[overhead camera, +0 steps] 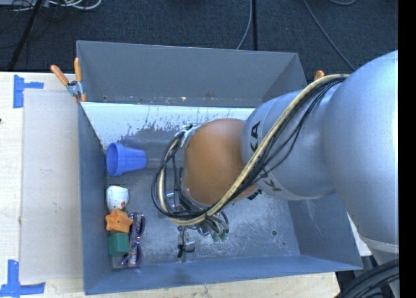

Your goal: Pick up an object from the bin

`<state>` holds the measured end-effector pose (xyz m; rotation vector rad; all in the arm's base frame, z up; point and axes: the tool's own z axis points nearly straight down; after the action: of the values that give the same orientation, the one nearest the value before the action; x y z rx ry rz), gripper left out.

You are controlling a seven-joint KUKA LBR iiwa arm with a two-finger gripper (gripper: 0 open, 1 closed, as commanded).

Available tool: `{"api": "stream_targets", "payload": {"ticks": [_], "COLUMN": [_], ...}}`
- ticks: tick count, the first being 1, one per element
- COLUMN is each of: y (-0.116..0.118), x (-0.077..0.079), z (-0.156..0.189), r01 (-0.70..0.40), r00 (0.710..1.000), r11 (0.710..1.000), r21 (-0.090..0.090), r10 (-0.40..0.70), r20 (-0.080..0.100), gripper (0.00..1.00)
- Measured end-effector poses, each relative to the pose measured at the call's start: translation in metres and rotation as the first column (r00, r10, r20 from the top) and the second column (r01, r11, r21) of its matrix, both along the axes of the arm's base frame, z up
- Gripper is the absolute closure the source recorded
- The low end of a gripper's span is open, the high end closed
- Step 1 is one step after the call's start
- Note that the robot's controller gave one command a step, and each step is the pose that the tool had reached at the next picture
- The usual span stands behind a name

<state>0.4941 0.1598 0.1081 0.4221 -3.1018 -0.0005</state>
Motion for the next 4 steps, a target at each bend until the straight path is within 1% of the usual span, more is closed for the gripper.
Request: {"api": "stream_targets", "payload": {"ticks": [1, 2, 3, 4], "y": [0.044, 0.063, 0.086, 0.086], "x": [0.015, 0.008, 0.011, 0.011], "z": [-0.005, -0.025, -0.037, -0.037], "r01": [-0.215, -0.409, -0.638, -0.637], "r00": [0.977, 0.913, 0.77, 0.771], "r11": [0.977, 0.913, 0.77, 0.771], "r21": [0.001, 0.002, -0.001, -0.001], "r10": [0.215, 0.409, 0.638, 0.637], "r20": [0.012, 0.004, 0.016, 0.016], "gripper": [0.0, 0.0, 1.0, 1.0]}}
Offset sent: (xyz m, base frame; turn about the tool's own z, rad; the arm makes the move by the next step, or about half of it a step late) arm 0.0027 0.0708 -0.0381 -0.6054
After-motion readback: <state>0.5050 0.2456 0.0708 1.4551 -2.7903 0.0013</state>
